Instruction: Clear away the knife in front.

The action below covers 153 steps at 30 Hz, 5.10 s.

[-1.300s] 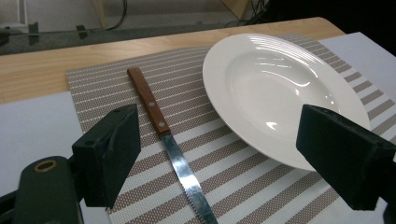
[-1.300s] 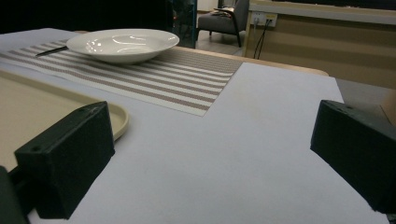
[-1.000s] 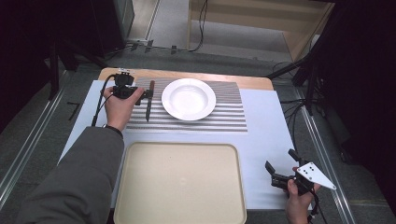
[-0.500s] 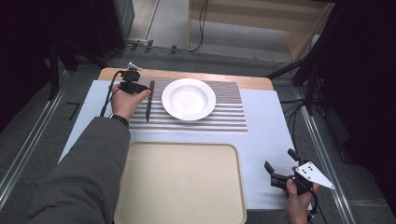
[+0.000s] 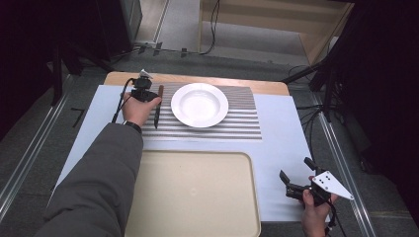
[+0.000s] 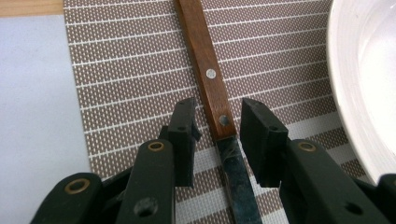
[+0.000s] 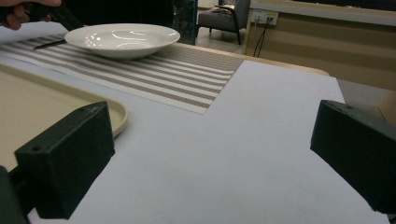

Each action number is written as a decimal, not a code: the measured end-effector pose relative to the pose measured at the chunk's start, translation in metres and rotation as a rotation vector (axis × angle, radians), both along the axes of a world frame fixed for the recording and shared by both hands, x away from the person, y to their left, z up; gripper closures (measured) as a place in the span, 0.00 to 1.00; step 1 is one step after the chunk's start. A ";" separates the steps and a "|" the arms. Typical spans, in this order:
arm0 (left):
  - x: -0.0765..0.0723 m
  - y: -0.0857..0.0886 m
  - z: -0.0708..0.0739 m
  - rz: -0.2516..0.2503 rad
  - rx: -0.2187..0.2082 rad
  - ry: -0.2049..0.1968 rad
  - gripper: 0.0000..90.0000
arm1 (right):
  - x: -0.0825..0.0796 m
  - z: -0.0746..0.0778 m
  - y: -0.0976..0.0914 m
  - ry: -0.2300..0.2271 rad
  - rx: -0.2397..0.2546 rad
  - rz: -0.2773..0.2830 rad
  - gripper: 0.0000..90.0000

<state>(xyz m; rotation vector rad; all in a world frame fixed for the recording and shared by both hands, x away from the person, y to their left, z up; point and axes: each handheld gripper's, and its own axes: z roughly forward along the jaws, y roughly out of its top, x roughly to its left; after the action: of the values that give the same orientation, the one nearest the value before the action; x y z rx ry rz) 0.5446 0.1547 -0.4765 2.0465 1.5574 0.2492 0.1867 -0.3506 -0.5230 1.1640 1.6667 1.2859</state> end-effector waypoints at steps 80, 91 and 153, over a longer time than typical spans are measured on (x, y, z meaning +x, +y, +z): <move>-0.074 0.007 0.034 -0.119 -0.017 -0.088 0.85 | 0.001 0.000 0.001 0.008 -0.002 -0.007 0.00; -0.108 0.013 0.042 -0.160 -0.042 -0.107 0.85 | 0.002 0.000 0.002 0.012 -0.011 -0.006 0.00; -0.261 0.029 0.011 -0.280 -0.149 -0.121 0.85 | 0.002 0.000 0.003 0.021 -0.021 -0.004 0.00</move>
<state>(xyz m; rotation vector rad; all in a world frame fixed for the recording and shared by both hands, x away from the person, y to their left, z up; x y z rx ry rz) 0.2834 0.1839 -0.4659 2.0607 1.1645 0.1436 0.1882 -0.3472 -0.5234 1.1717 1.6878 1.2545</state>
